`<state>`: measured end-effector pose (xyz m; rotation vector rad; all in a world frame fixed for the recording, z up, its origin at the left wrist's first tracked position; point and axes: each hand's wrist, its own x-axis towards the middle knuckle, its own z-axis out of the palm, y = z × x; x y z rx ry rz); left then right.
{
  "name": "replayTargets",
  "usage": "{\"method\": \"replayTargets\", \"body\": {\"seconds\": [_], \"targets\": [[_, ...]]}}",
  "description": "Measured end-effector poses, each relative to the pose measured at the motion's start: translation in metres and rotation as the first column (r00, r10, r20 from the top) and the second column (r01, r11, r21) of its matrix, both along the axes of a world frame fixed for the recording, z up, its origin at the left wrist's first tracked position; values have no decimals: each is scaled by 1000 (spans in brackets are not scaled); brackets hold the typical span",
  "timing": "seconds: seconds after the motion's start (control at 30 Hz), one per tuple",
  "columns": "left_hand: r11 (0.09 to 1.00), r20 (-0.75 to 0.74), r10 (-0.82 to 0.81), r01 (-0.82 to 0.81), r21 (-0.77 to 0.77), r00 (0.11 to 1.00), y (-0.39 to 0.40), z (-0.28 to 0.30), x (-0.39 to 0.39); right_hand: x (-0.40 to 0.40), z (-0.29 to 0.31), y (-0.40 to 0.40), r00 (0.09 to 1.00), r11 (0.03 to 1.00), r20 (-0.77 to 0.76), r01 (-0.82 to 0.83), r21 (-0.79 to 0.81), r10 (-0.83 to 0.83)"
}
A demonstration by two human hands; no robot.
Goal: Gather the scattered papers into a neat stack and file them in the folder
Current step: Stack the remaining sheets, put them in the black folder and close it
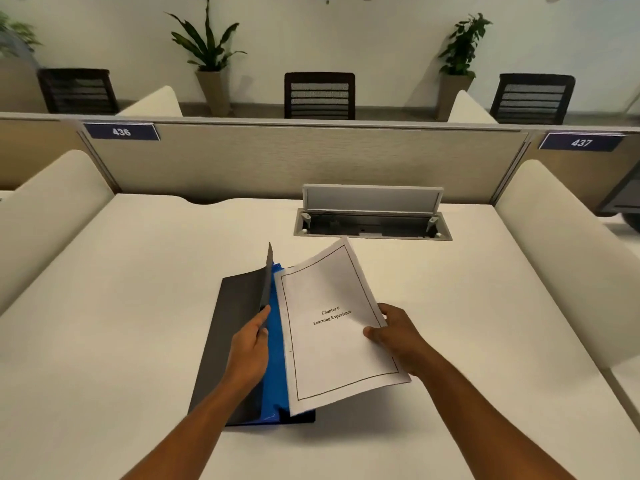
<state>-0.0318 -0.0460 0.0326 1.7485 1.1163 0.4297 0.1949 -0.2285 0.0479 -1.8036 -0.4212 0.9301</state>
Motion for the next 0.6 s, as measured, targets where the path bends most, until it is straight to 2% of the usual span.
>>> {"method": "replayTargets", "body": {"seconds": [0.27, 0.43, 0.6], "targets": [[999, 62, -51, 51, 0, 997, -6, 8, -4, -43, 18, 22, 966, 991, 259, 14, -132, 21], [998, 33, -66, 66, -9, 997, -11, 9, -3, -73, 26, 40, 939, 987, 342, 14, -158, 41], [994, -17, -103, 104, 20, 994, -13, 12, -2, -81, 26, 53, 932, 984, 361, 32, -174, 34]]}}
